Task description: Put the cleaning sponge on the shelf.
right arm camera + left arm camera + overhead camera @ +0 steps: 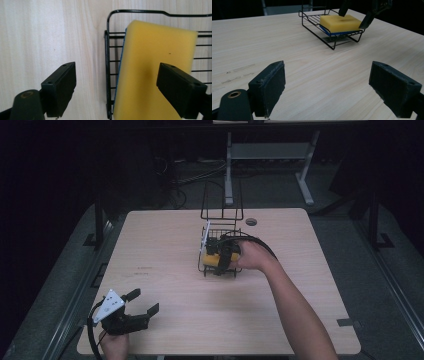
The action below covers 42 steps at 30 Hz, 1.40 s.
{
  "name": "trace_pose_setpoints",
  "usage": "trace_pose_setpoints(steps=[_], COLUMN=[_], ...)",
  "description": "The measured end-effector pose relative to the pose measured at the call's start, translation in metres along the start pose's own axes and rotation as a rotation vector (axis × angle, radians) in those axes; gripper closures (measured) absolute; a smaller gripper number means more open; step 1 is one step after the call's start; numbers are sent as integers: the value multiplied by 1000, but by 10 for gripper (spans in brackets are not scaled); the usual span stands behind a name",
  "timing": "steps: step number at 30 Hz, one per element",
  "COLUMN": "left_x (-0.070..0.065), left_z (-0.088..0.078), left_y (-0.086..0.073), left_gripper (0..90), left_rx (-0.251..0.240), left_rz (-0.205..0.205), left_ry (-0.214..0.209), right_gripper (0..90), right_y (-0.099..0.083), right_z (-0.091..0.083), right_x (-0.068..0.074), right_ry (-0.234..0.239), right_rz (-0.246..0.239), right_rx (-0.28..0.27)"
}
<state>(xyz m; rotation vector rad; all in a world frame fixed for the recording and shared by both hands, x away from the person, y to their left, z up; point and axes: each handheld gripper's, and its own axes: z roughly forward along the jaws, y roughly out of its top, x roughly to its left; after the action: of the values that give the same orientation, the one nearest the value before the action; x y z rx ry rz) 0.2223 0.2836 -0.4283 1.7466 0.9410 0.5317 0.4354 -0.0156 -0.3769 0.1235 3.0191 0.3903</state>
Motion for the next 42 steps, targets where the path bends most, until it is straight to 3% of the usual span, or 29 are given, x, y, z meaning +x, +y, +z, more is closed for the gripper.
trace_pose_setpoints(steps=[6, 8, 15, 42], left_x=[-1, -1, -2, -6], left_z=[1, 1, 1, 3], left_y=[0, 0, 0, -1], left_gripper=[130, 129, 129, 130], left_rx=[1, -1, 3, 22], left_rz=[3, 2, 9, 23], left_ry=[-2, -2, -1, 1], right_gripper=[160, 160, 158, 157], right_y=[0, -2, -10, -40], right_z=[-4, -3, 4, -3], right_x=[8, 11, 19, 36], right_ry=[-10, 6, 15, 12], right_rz=[-23, 2, 1, 38], right_rx=[-3, -6, -14, -42])
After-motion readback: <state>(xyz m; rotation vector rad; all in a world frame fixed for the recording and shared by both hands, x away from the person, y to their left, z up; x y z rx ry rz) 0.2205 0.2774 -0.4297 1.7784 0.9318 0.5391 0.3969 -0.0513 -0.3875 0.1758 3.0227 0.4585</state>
